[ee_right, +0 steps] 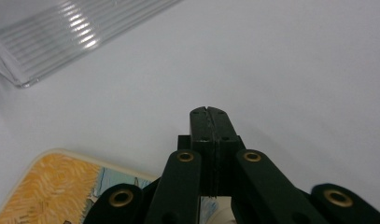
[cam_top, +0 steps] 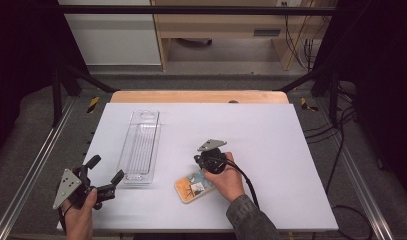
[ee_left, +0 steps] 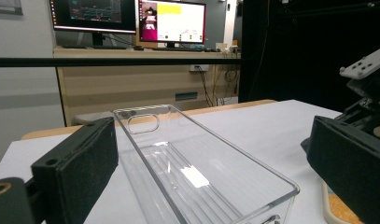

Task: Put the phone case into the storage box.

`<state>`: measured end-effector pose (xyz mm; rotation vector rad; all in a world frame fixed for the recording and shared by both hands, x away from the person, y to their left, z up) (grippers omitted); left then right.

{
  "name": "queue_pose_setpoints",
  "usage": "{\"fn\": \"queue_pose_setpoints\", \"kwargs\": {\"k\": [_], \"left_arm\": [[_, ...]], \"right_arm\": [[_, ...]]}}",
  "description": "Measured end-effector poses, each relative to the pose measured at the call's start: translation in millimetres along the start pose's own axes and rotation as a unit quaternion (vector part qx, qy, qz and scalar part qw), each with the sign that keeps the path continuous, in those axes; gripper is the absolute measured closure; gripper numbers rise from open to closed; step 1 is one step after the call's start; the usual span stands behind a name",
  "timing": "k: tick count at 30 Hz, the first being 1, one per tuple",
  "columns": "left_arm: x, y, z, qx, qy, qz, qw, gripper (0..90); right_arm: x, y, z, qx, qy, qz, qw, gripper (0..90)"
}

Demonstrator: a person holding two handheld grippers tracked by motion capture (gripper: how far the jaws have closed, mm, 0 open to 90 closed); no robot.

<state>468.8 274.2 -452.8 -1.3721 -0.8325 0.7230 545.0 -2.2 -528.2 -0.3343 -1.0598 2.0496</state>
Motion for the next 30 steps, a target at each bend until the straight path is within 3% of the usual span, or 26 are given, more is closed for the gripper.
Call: {"fn": "queue_pose_setpoints", "kwargs": {"k": [7,18,26,30], "left_arm": [[-1.6,-1.2,0.5,0.001,-0.001,-0.003,1.0,1.9],[-6.2,1.5,-3.4,0.011,0.006,-0.018,0.9998,1.7],[-4.4,1.7,-1.9,0.011,0.004,-0.016,0.9998,1.7],[-4.9,1.9,-2.9,0.011,0.006,-0.017,0.9998,1.7]], "right_arm": [[-7.5,-8.3,19.9,-0.05,0.011,-0.008,0.9987,90.0],[-15.5,-7.2,51.8,-0.116,0.015,-0.024,0.9928,90.0],[-31.3,-5.5,80.1,-0.162,0.037,-0.039,0.9853,90.0],[-41.1,-0.2,94.5,-0.182,0.052,-0.058,0.9803,90.0]]}}
Point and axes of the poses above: each handheld gripper's, and its own axes: z roughly backward along the jaws, y roughly out of its underside, x roughly to its left, the point moved 9 cm from there along -z, roughly forward along the jaws, and after that the axes turned 5 degrees about -z, right-handed, at the moved point
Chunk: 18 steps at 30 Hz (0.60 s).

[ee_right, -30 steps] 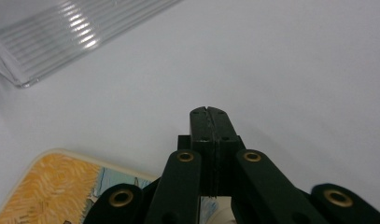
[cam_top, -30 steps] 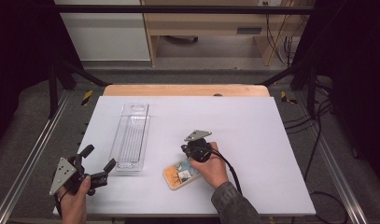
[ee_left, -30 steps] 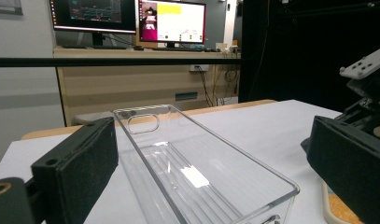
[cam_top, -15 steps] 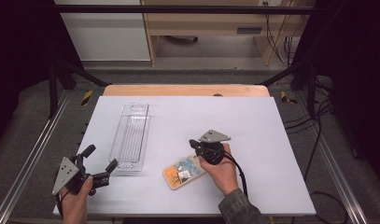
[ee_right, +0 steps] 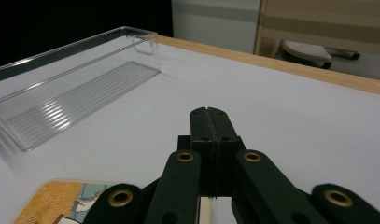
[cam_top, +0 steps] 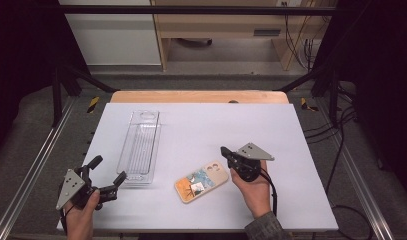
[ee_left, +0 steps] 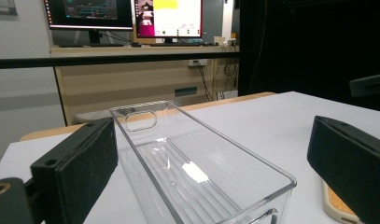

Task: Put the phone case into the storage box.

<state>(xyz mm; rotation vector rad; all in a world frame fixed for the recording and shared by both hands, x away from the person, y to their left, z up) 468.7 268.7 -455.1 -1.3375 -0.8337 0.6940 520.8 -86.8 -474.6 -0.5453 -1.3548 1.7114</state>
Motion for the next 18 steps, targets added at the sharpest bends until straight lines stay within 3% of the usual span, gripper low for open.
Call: {"fn": "queue_pose_setpoints", "kwargs": {"k": [10,16,18], "left_arm": [[-0.8,0.0,1.8,-0.001,0.002,0.0,1.0,1.7],[0.1,-1.6,1.0,-0.004,0.0,0.003,1.0,1.7],[-0.5,-1.4,0.5,-0.003,0.002,0.002,1.0,1.7]], "right_arm": [[-27.3,5.4,35.0,-0.027,0.048,-0.005,0.9985,81.8],[-47.0,8.8,57.1,-0.041,0.076,-0.009,0.9962,65.8],[-50.8,9.7,61.3,-0.047,0.077,-0.016,0.9958,56.3]]}}
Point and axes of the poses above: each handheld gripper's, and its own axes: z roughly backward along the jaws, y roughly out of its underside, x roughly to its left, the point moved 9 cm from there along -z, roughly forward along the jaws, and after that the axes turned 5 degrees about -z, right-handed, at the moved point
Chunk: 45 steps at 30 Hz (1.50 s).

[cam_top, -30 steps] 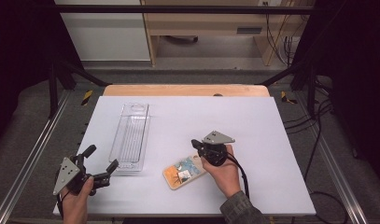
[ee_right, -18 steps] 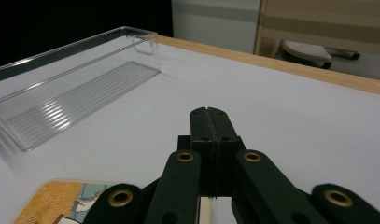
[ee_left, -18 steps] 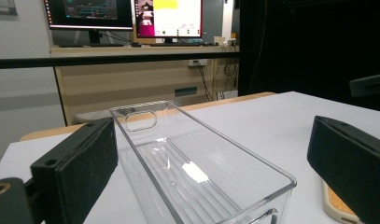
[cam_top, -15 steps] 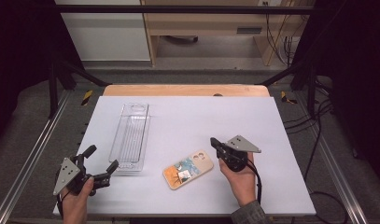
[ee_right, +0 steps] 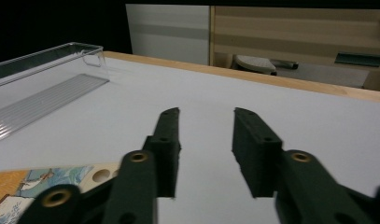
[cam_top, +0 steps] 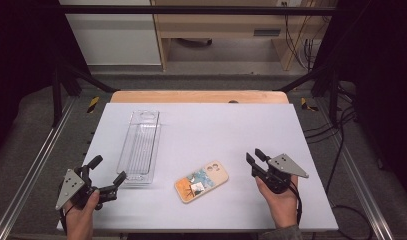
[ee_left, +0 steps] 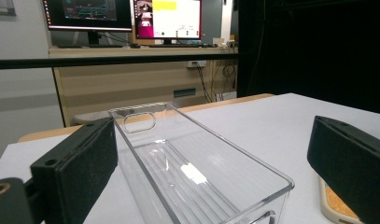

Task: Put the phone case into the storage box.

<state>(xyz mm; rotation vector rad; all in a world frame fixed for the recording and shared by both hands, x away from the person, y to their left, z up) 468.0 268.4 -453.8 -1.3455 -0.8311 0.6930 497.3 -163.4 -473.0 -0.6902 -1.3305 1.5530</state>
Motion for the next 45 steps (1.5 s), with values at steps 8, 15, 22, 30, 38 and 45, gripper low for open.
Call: {"fn": "queue_pose_setpoints", "kwargs": {"k": [8,15,22,30,38,45], "left_arm": [[-1.2,-1.3,1.6,-0.004,0.004,0.009,0.9999,1.4],[-4.8,-3.8,1.8,-0.005,0.012,0.01,0.9999,1.0],[-14.1,-12.6,2.1,-0.003,0.022,0.004,0.9997,0.4],[-37.7,-14.7,-11.3,0.036,0.044,0.0,0.9984,0.5],[-80.3,-19.9,-29.4,0.098,0.097,-0.045,0.9894,1.4],[-109.6,-18.6,-49.5,0.145,0.123,-0.054,0.9803,2.6]], "right_arm": [[-17.4,4.2,4.1,0.008,0.015,-0.011,0.9998,26.3],[-23.8,7.5,7.0,0.005,0.035,-0.014,0.9993,6.6],[-25.8,12.0,14.5,-0.003,0.035,0.0,0.9994,5.1],[-22.6,18.9,17.4,-0.015,0.003,0.009,0.9998,4.1],[-24.7,19.8,18.4,-0.014,0.007,0.013,0.9998,5.2],[-28.4,19.8,20.1,-0.017,0.011,0.01,0.9997,5.6]]}}
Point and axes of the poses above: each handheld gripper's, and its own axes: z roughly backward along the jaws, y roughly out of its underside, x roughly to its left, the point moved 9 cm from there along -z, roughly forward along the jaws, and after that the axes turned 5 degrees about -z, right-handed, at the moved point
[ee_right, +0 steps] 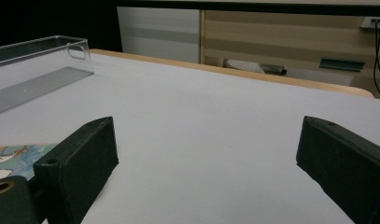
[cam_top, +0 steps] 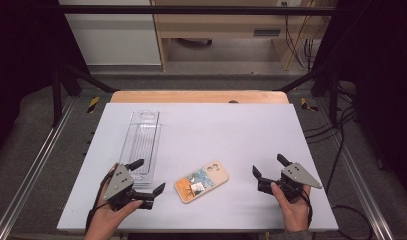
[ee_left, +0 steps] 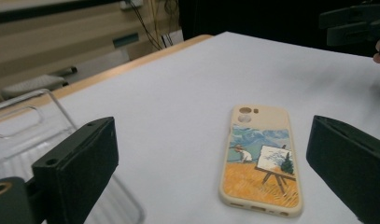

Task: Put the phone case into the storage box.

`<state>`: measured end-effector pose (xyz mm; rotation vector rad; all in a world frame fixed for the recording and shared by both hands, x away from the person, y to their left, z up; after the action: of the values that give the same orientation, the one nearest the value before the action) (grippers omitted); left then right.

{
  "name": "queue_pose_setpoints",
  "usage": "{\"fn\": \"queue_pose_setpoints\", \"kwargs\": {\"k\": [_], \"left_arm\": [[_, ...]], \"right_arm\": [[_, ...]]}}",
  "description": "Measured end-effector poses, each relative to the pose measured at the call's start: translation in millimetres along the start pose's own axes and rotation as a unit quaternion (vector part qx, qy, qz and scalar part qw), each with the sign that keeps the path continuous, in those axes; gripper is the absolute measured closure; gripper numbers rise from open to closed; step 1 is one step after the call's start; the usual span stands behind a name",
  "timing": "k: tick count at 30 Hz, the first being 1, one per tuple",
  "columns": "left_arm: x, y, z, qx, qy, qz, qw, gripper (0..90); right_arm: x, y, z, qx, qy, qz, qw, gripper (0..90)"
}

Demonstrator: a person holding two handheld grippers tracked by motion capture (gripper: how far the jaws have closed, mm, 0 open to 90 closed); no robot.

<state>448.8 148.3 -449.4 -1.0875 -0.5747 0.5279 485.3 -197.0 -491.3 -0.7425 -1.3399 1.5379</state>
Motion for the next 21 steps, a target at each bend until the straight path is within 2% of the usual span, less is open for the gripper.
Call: {"fn": "queue_pose_setpoints", "kwargs": {"k": [1,2,6,7,8,12,14,16,18,21], "left_arm": [[-5.3,-0.8,-5.6,0.003,0.006,0.003,1.0,3.0],[-15.0,0.6,-17.9,0.024,0.016,-0.009,0.9995,3.3],[-32.8,0.4,-40.6,0.057,0.05,-0.025,0.9968,3.5],[-32.8,0.4,-40.6,0.057,0.05,-0.025,0.9968,3.4],[-36.8,1.4,-50.4,0.079,0.052,-0.043,0.9946,3.5],[-45.1,5.1,-64.7,0.108,0.066,-0.065,0.9898,3.6],[-46.2,8.2,-68.4,0.118,0.073,-0.067,0.988,3.6],[-43.2,8.3,-69.9,0.12,0.071,-0.06,0.9884,3.6],[-42.1,9.8,-71.5,0.128,0.075,-0.055,0.9875,3.7],[-45.6,12.7,-73.7,0.142,0.085,-0.071,0.9836,3.5]], "right_arm": [[0.2,0.0,0.4,0.0,-0.001,0.0,1.0,5.7],[0.0,0.0,1.0,-0.001,0.001,0.003,1.0,5.7],[0.5,-1.3,1.9,-0.007,-0.006,0.0,1.0,5.6],[0.6,-2.1,2.5,-0.009,-0.006,0.002,0.9999,5.5],[0.4,-3.1,3.1,-0.012,-0.006,0.002,0.9999,5.5],[-0.5,-2.9,4.0,-0.014,-0.006,0.0,0.9999,5.4],[-0.3,-1.0,2.5,-0.011,-0.005,0.0,0.9999,5.4],[1.0,0.2,1.8,-0.009,-0.008,-0.004,0.9999,5.5],[2.4,1.4,0.9,-0.008,-0.01,-0.002,0.9999,5.5],[3.2,3.4,-0.2,-0.003,-0.01,0.003,0.9999,5.4]]}}
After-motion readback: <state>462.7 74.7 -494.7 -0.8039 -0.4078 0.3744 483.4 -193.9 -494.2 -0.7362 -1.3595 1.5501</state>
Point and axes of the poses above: each handheld gripper's, and its own axes: z roughly backward along the jaws, y roughly out of its underside, x roughly to its left, the point moved 9 cm from there along -z, roughly forward along the jaws, and after that the axes turned 5 degrees about -z, right-handed, at the moved point
